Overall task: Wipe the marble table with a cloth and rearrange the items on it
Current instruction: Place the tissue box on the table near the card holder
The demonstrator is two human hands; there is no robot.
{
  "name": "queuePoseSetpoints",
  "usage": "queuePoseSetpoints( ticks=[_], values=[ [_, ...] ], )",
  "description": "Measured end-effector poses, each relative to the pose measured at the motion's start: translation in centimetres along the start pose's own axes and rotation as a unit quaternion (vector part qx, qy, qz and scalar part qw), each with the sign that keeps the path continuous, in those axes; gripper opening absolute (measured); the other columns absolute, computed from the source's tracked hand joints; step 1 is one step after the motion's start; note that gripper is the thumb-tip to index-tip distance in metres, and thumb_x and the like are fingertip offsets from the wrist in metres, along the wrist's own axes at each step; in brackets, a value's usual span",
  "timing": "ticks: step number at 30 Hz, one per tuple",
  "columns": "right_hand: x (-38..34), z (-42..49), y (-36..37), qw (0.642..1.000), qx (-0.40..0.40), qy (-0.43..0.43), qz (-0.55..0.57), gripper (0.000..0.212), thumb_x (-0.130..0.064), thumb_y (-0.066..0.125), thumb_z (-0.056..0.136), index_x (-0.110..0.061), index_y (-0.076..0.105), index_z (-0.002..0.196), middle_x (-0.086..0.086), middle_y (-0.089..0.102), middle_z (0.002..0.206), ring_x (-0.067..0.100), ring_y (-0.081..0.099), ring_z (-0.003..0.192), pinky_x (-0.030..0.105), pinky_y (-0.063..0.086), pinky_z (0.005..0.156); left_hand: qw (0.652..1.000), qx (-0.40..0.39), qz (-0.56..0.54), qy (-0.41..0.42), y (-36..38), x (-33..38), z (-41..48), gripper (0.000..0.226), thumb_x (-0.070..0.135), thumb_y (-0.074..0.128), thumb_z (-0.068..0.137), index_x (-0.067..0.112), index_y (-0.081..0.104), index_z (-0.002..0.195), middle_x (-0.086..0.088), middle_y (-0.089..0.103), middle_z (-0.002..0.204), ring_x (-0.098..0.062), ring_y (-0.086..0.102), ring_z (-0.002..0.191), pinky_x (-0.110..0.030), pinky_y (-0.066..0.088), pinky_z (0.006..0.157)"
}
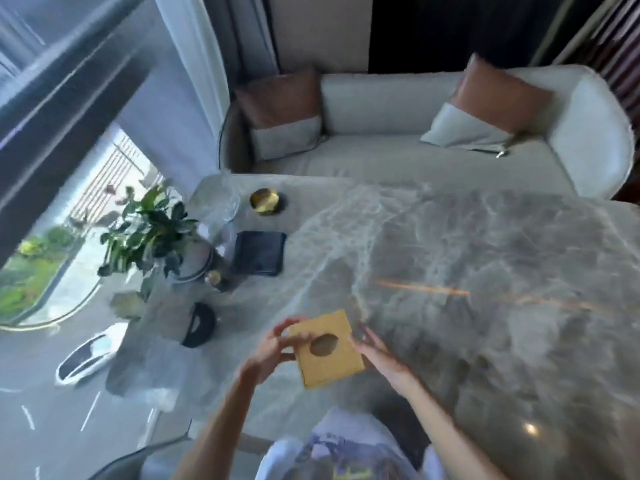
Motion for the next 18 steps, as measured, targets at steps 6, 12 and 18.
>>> queuePoseSetpoints(
  ticks=[6,12,18],
  values=[
    [-0.4,-0.2,10.3,0.985,-0.057,0.077,0.145,0.052,-0.043,0.073,0.074,-0.035,0.057,0.124,0.002,0.07,0.104,0.018,0.069,0.085,0.035,0.056,0.067,0.995,-0.084,0.057,-0.021,-7.8,0.4,0.3,0.05,0.025,0.075,0.075,0.035,0.057,0.122,0.002,0.063,0.119,-0.018,0.061,0.106,-0.032,0.05,0.083],
    [2.5,1.7,16.6,0.942,0.069,0.091,0.317,0.054,-0.042,0.072,0.079,-0.011,0.059,0.122,0.015,0.069,0.101,0.028,0.064,0.089,0.042,0.056,0.07,0.996,0.035,0.068,-0.041,-12.3,-2.5,-0.7,0.029,0.037,0.063,0.088,0.03,0.058,0.115,0.002,0.062,0.114,-0.017,0.057,0.102,-0.033,0.044,0.074],
    [3.6,2.9,19.6,0.944,0.078,0.101,0.303,0.057,-0.038,0.076,0.075,-0.013,0.061,0.125,0.018,0.067,0.121,0.032,0.063,0.105,0.042,0.056,0.08,0.993,0.101,0.059,-0.021,-14.7,-6.0,-1.8,0.049,0.052,0.073,0.067,0.016,0.06,0.099,-0.013,0.065,0.103,-0.016,0.06,0.082,-0.033,0.051,0.073]
  ],
)
Point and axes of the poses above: each hand's wrist, its own z-axis towards the middle knuckle, its own y-axis out of the palm, x = y × z, the point moved 1 cm from there along z, towards the middle knuckle
